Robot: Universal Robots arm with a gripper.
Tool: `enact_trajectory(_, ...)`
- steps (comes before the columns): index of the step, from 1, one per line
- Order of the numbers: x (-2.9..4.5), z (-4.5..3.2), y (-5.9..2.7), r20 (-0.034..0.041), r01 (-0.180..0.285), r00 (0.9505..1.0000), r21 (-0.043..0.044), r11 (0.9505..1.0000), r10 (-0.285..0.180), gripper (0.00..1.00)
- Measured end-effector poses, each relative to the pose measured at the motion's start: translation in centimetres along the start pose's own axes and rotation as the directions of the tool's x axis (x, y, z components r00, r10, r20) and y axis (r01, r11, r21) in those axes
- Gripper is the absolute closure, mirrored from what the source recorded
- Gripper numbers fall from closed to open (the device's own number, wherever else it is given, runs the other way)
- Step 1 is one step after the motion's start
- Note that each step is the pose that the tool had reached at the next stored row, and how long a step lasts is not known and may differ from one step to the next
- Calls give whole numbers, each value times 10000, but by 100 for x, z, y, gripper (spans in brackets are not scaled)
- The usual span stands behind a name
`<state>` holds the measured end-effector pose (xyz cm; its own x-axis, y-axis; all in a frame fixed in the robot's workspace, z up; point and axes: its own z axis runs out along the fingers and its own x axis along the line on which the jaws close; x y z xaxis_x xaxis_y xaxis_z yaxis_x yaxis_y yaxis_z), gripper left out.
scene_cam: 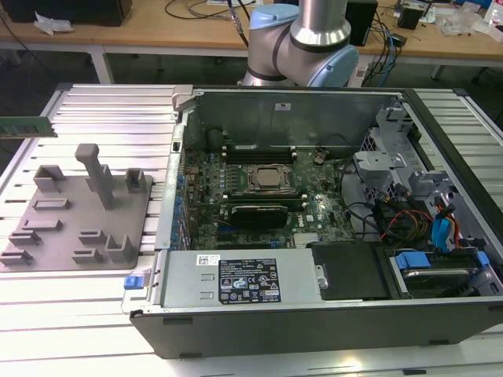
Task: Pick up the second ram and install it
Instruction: 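Pick up the second ram and move it above second insertion slot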
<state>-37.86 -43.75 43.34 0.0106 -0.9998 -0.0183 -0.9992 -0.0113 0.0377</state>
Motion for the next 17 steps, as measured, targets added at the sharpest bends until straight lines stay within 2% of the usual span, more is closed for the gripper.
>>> enact_trajectory(8,2,-8,-220,1,-10,10000,1,10000,10,91)
enact_trajectory(12,5,-14,-403,2,-18,10000,1,10000,18,91)
enact_trajectory(15,6,-20,-576,2,-25,10000,1,10000,25,91)
enact_trajectory(17,7,-24,-641,1,-26,10000,0,10000,26,91)
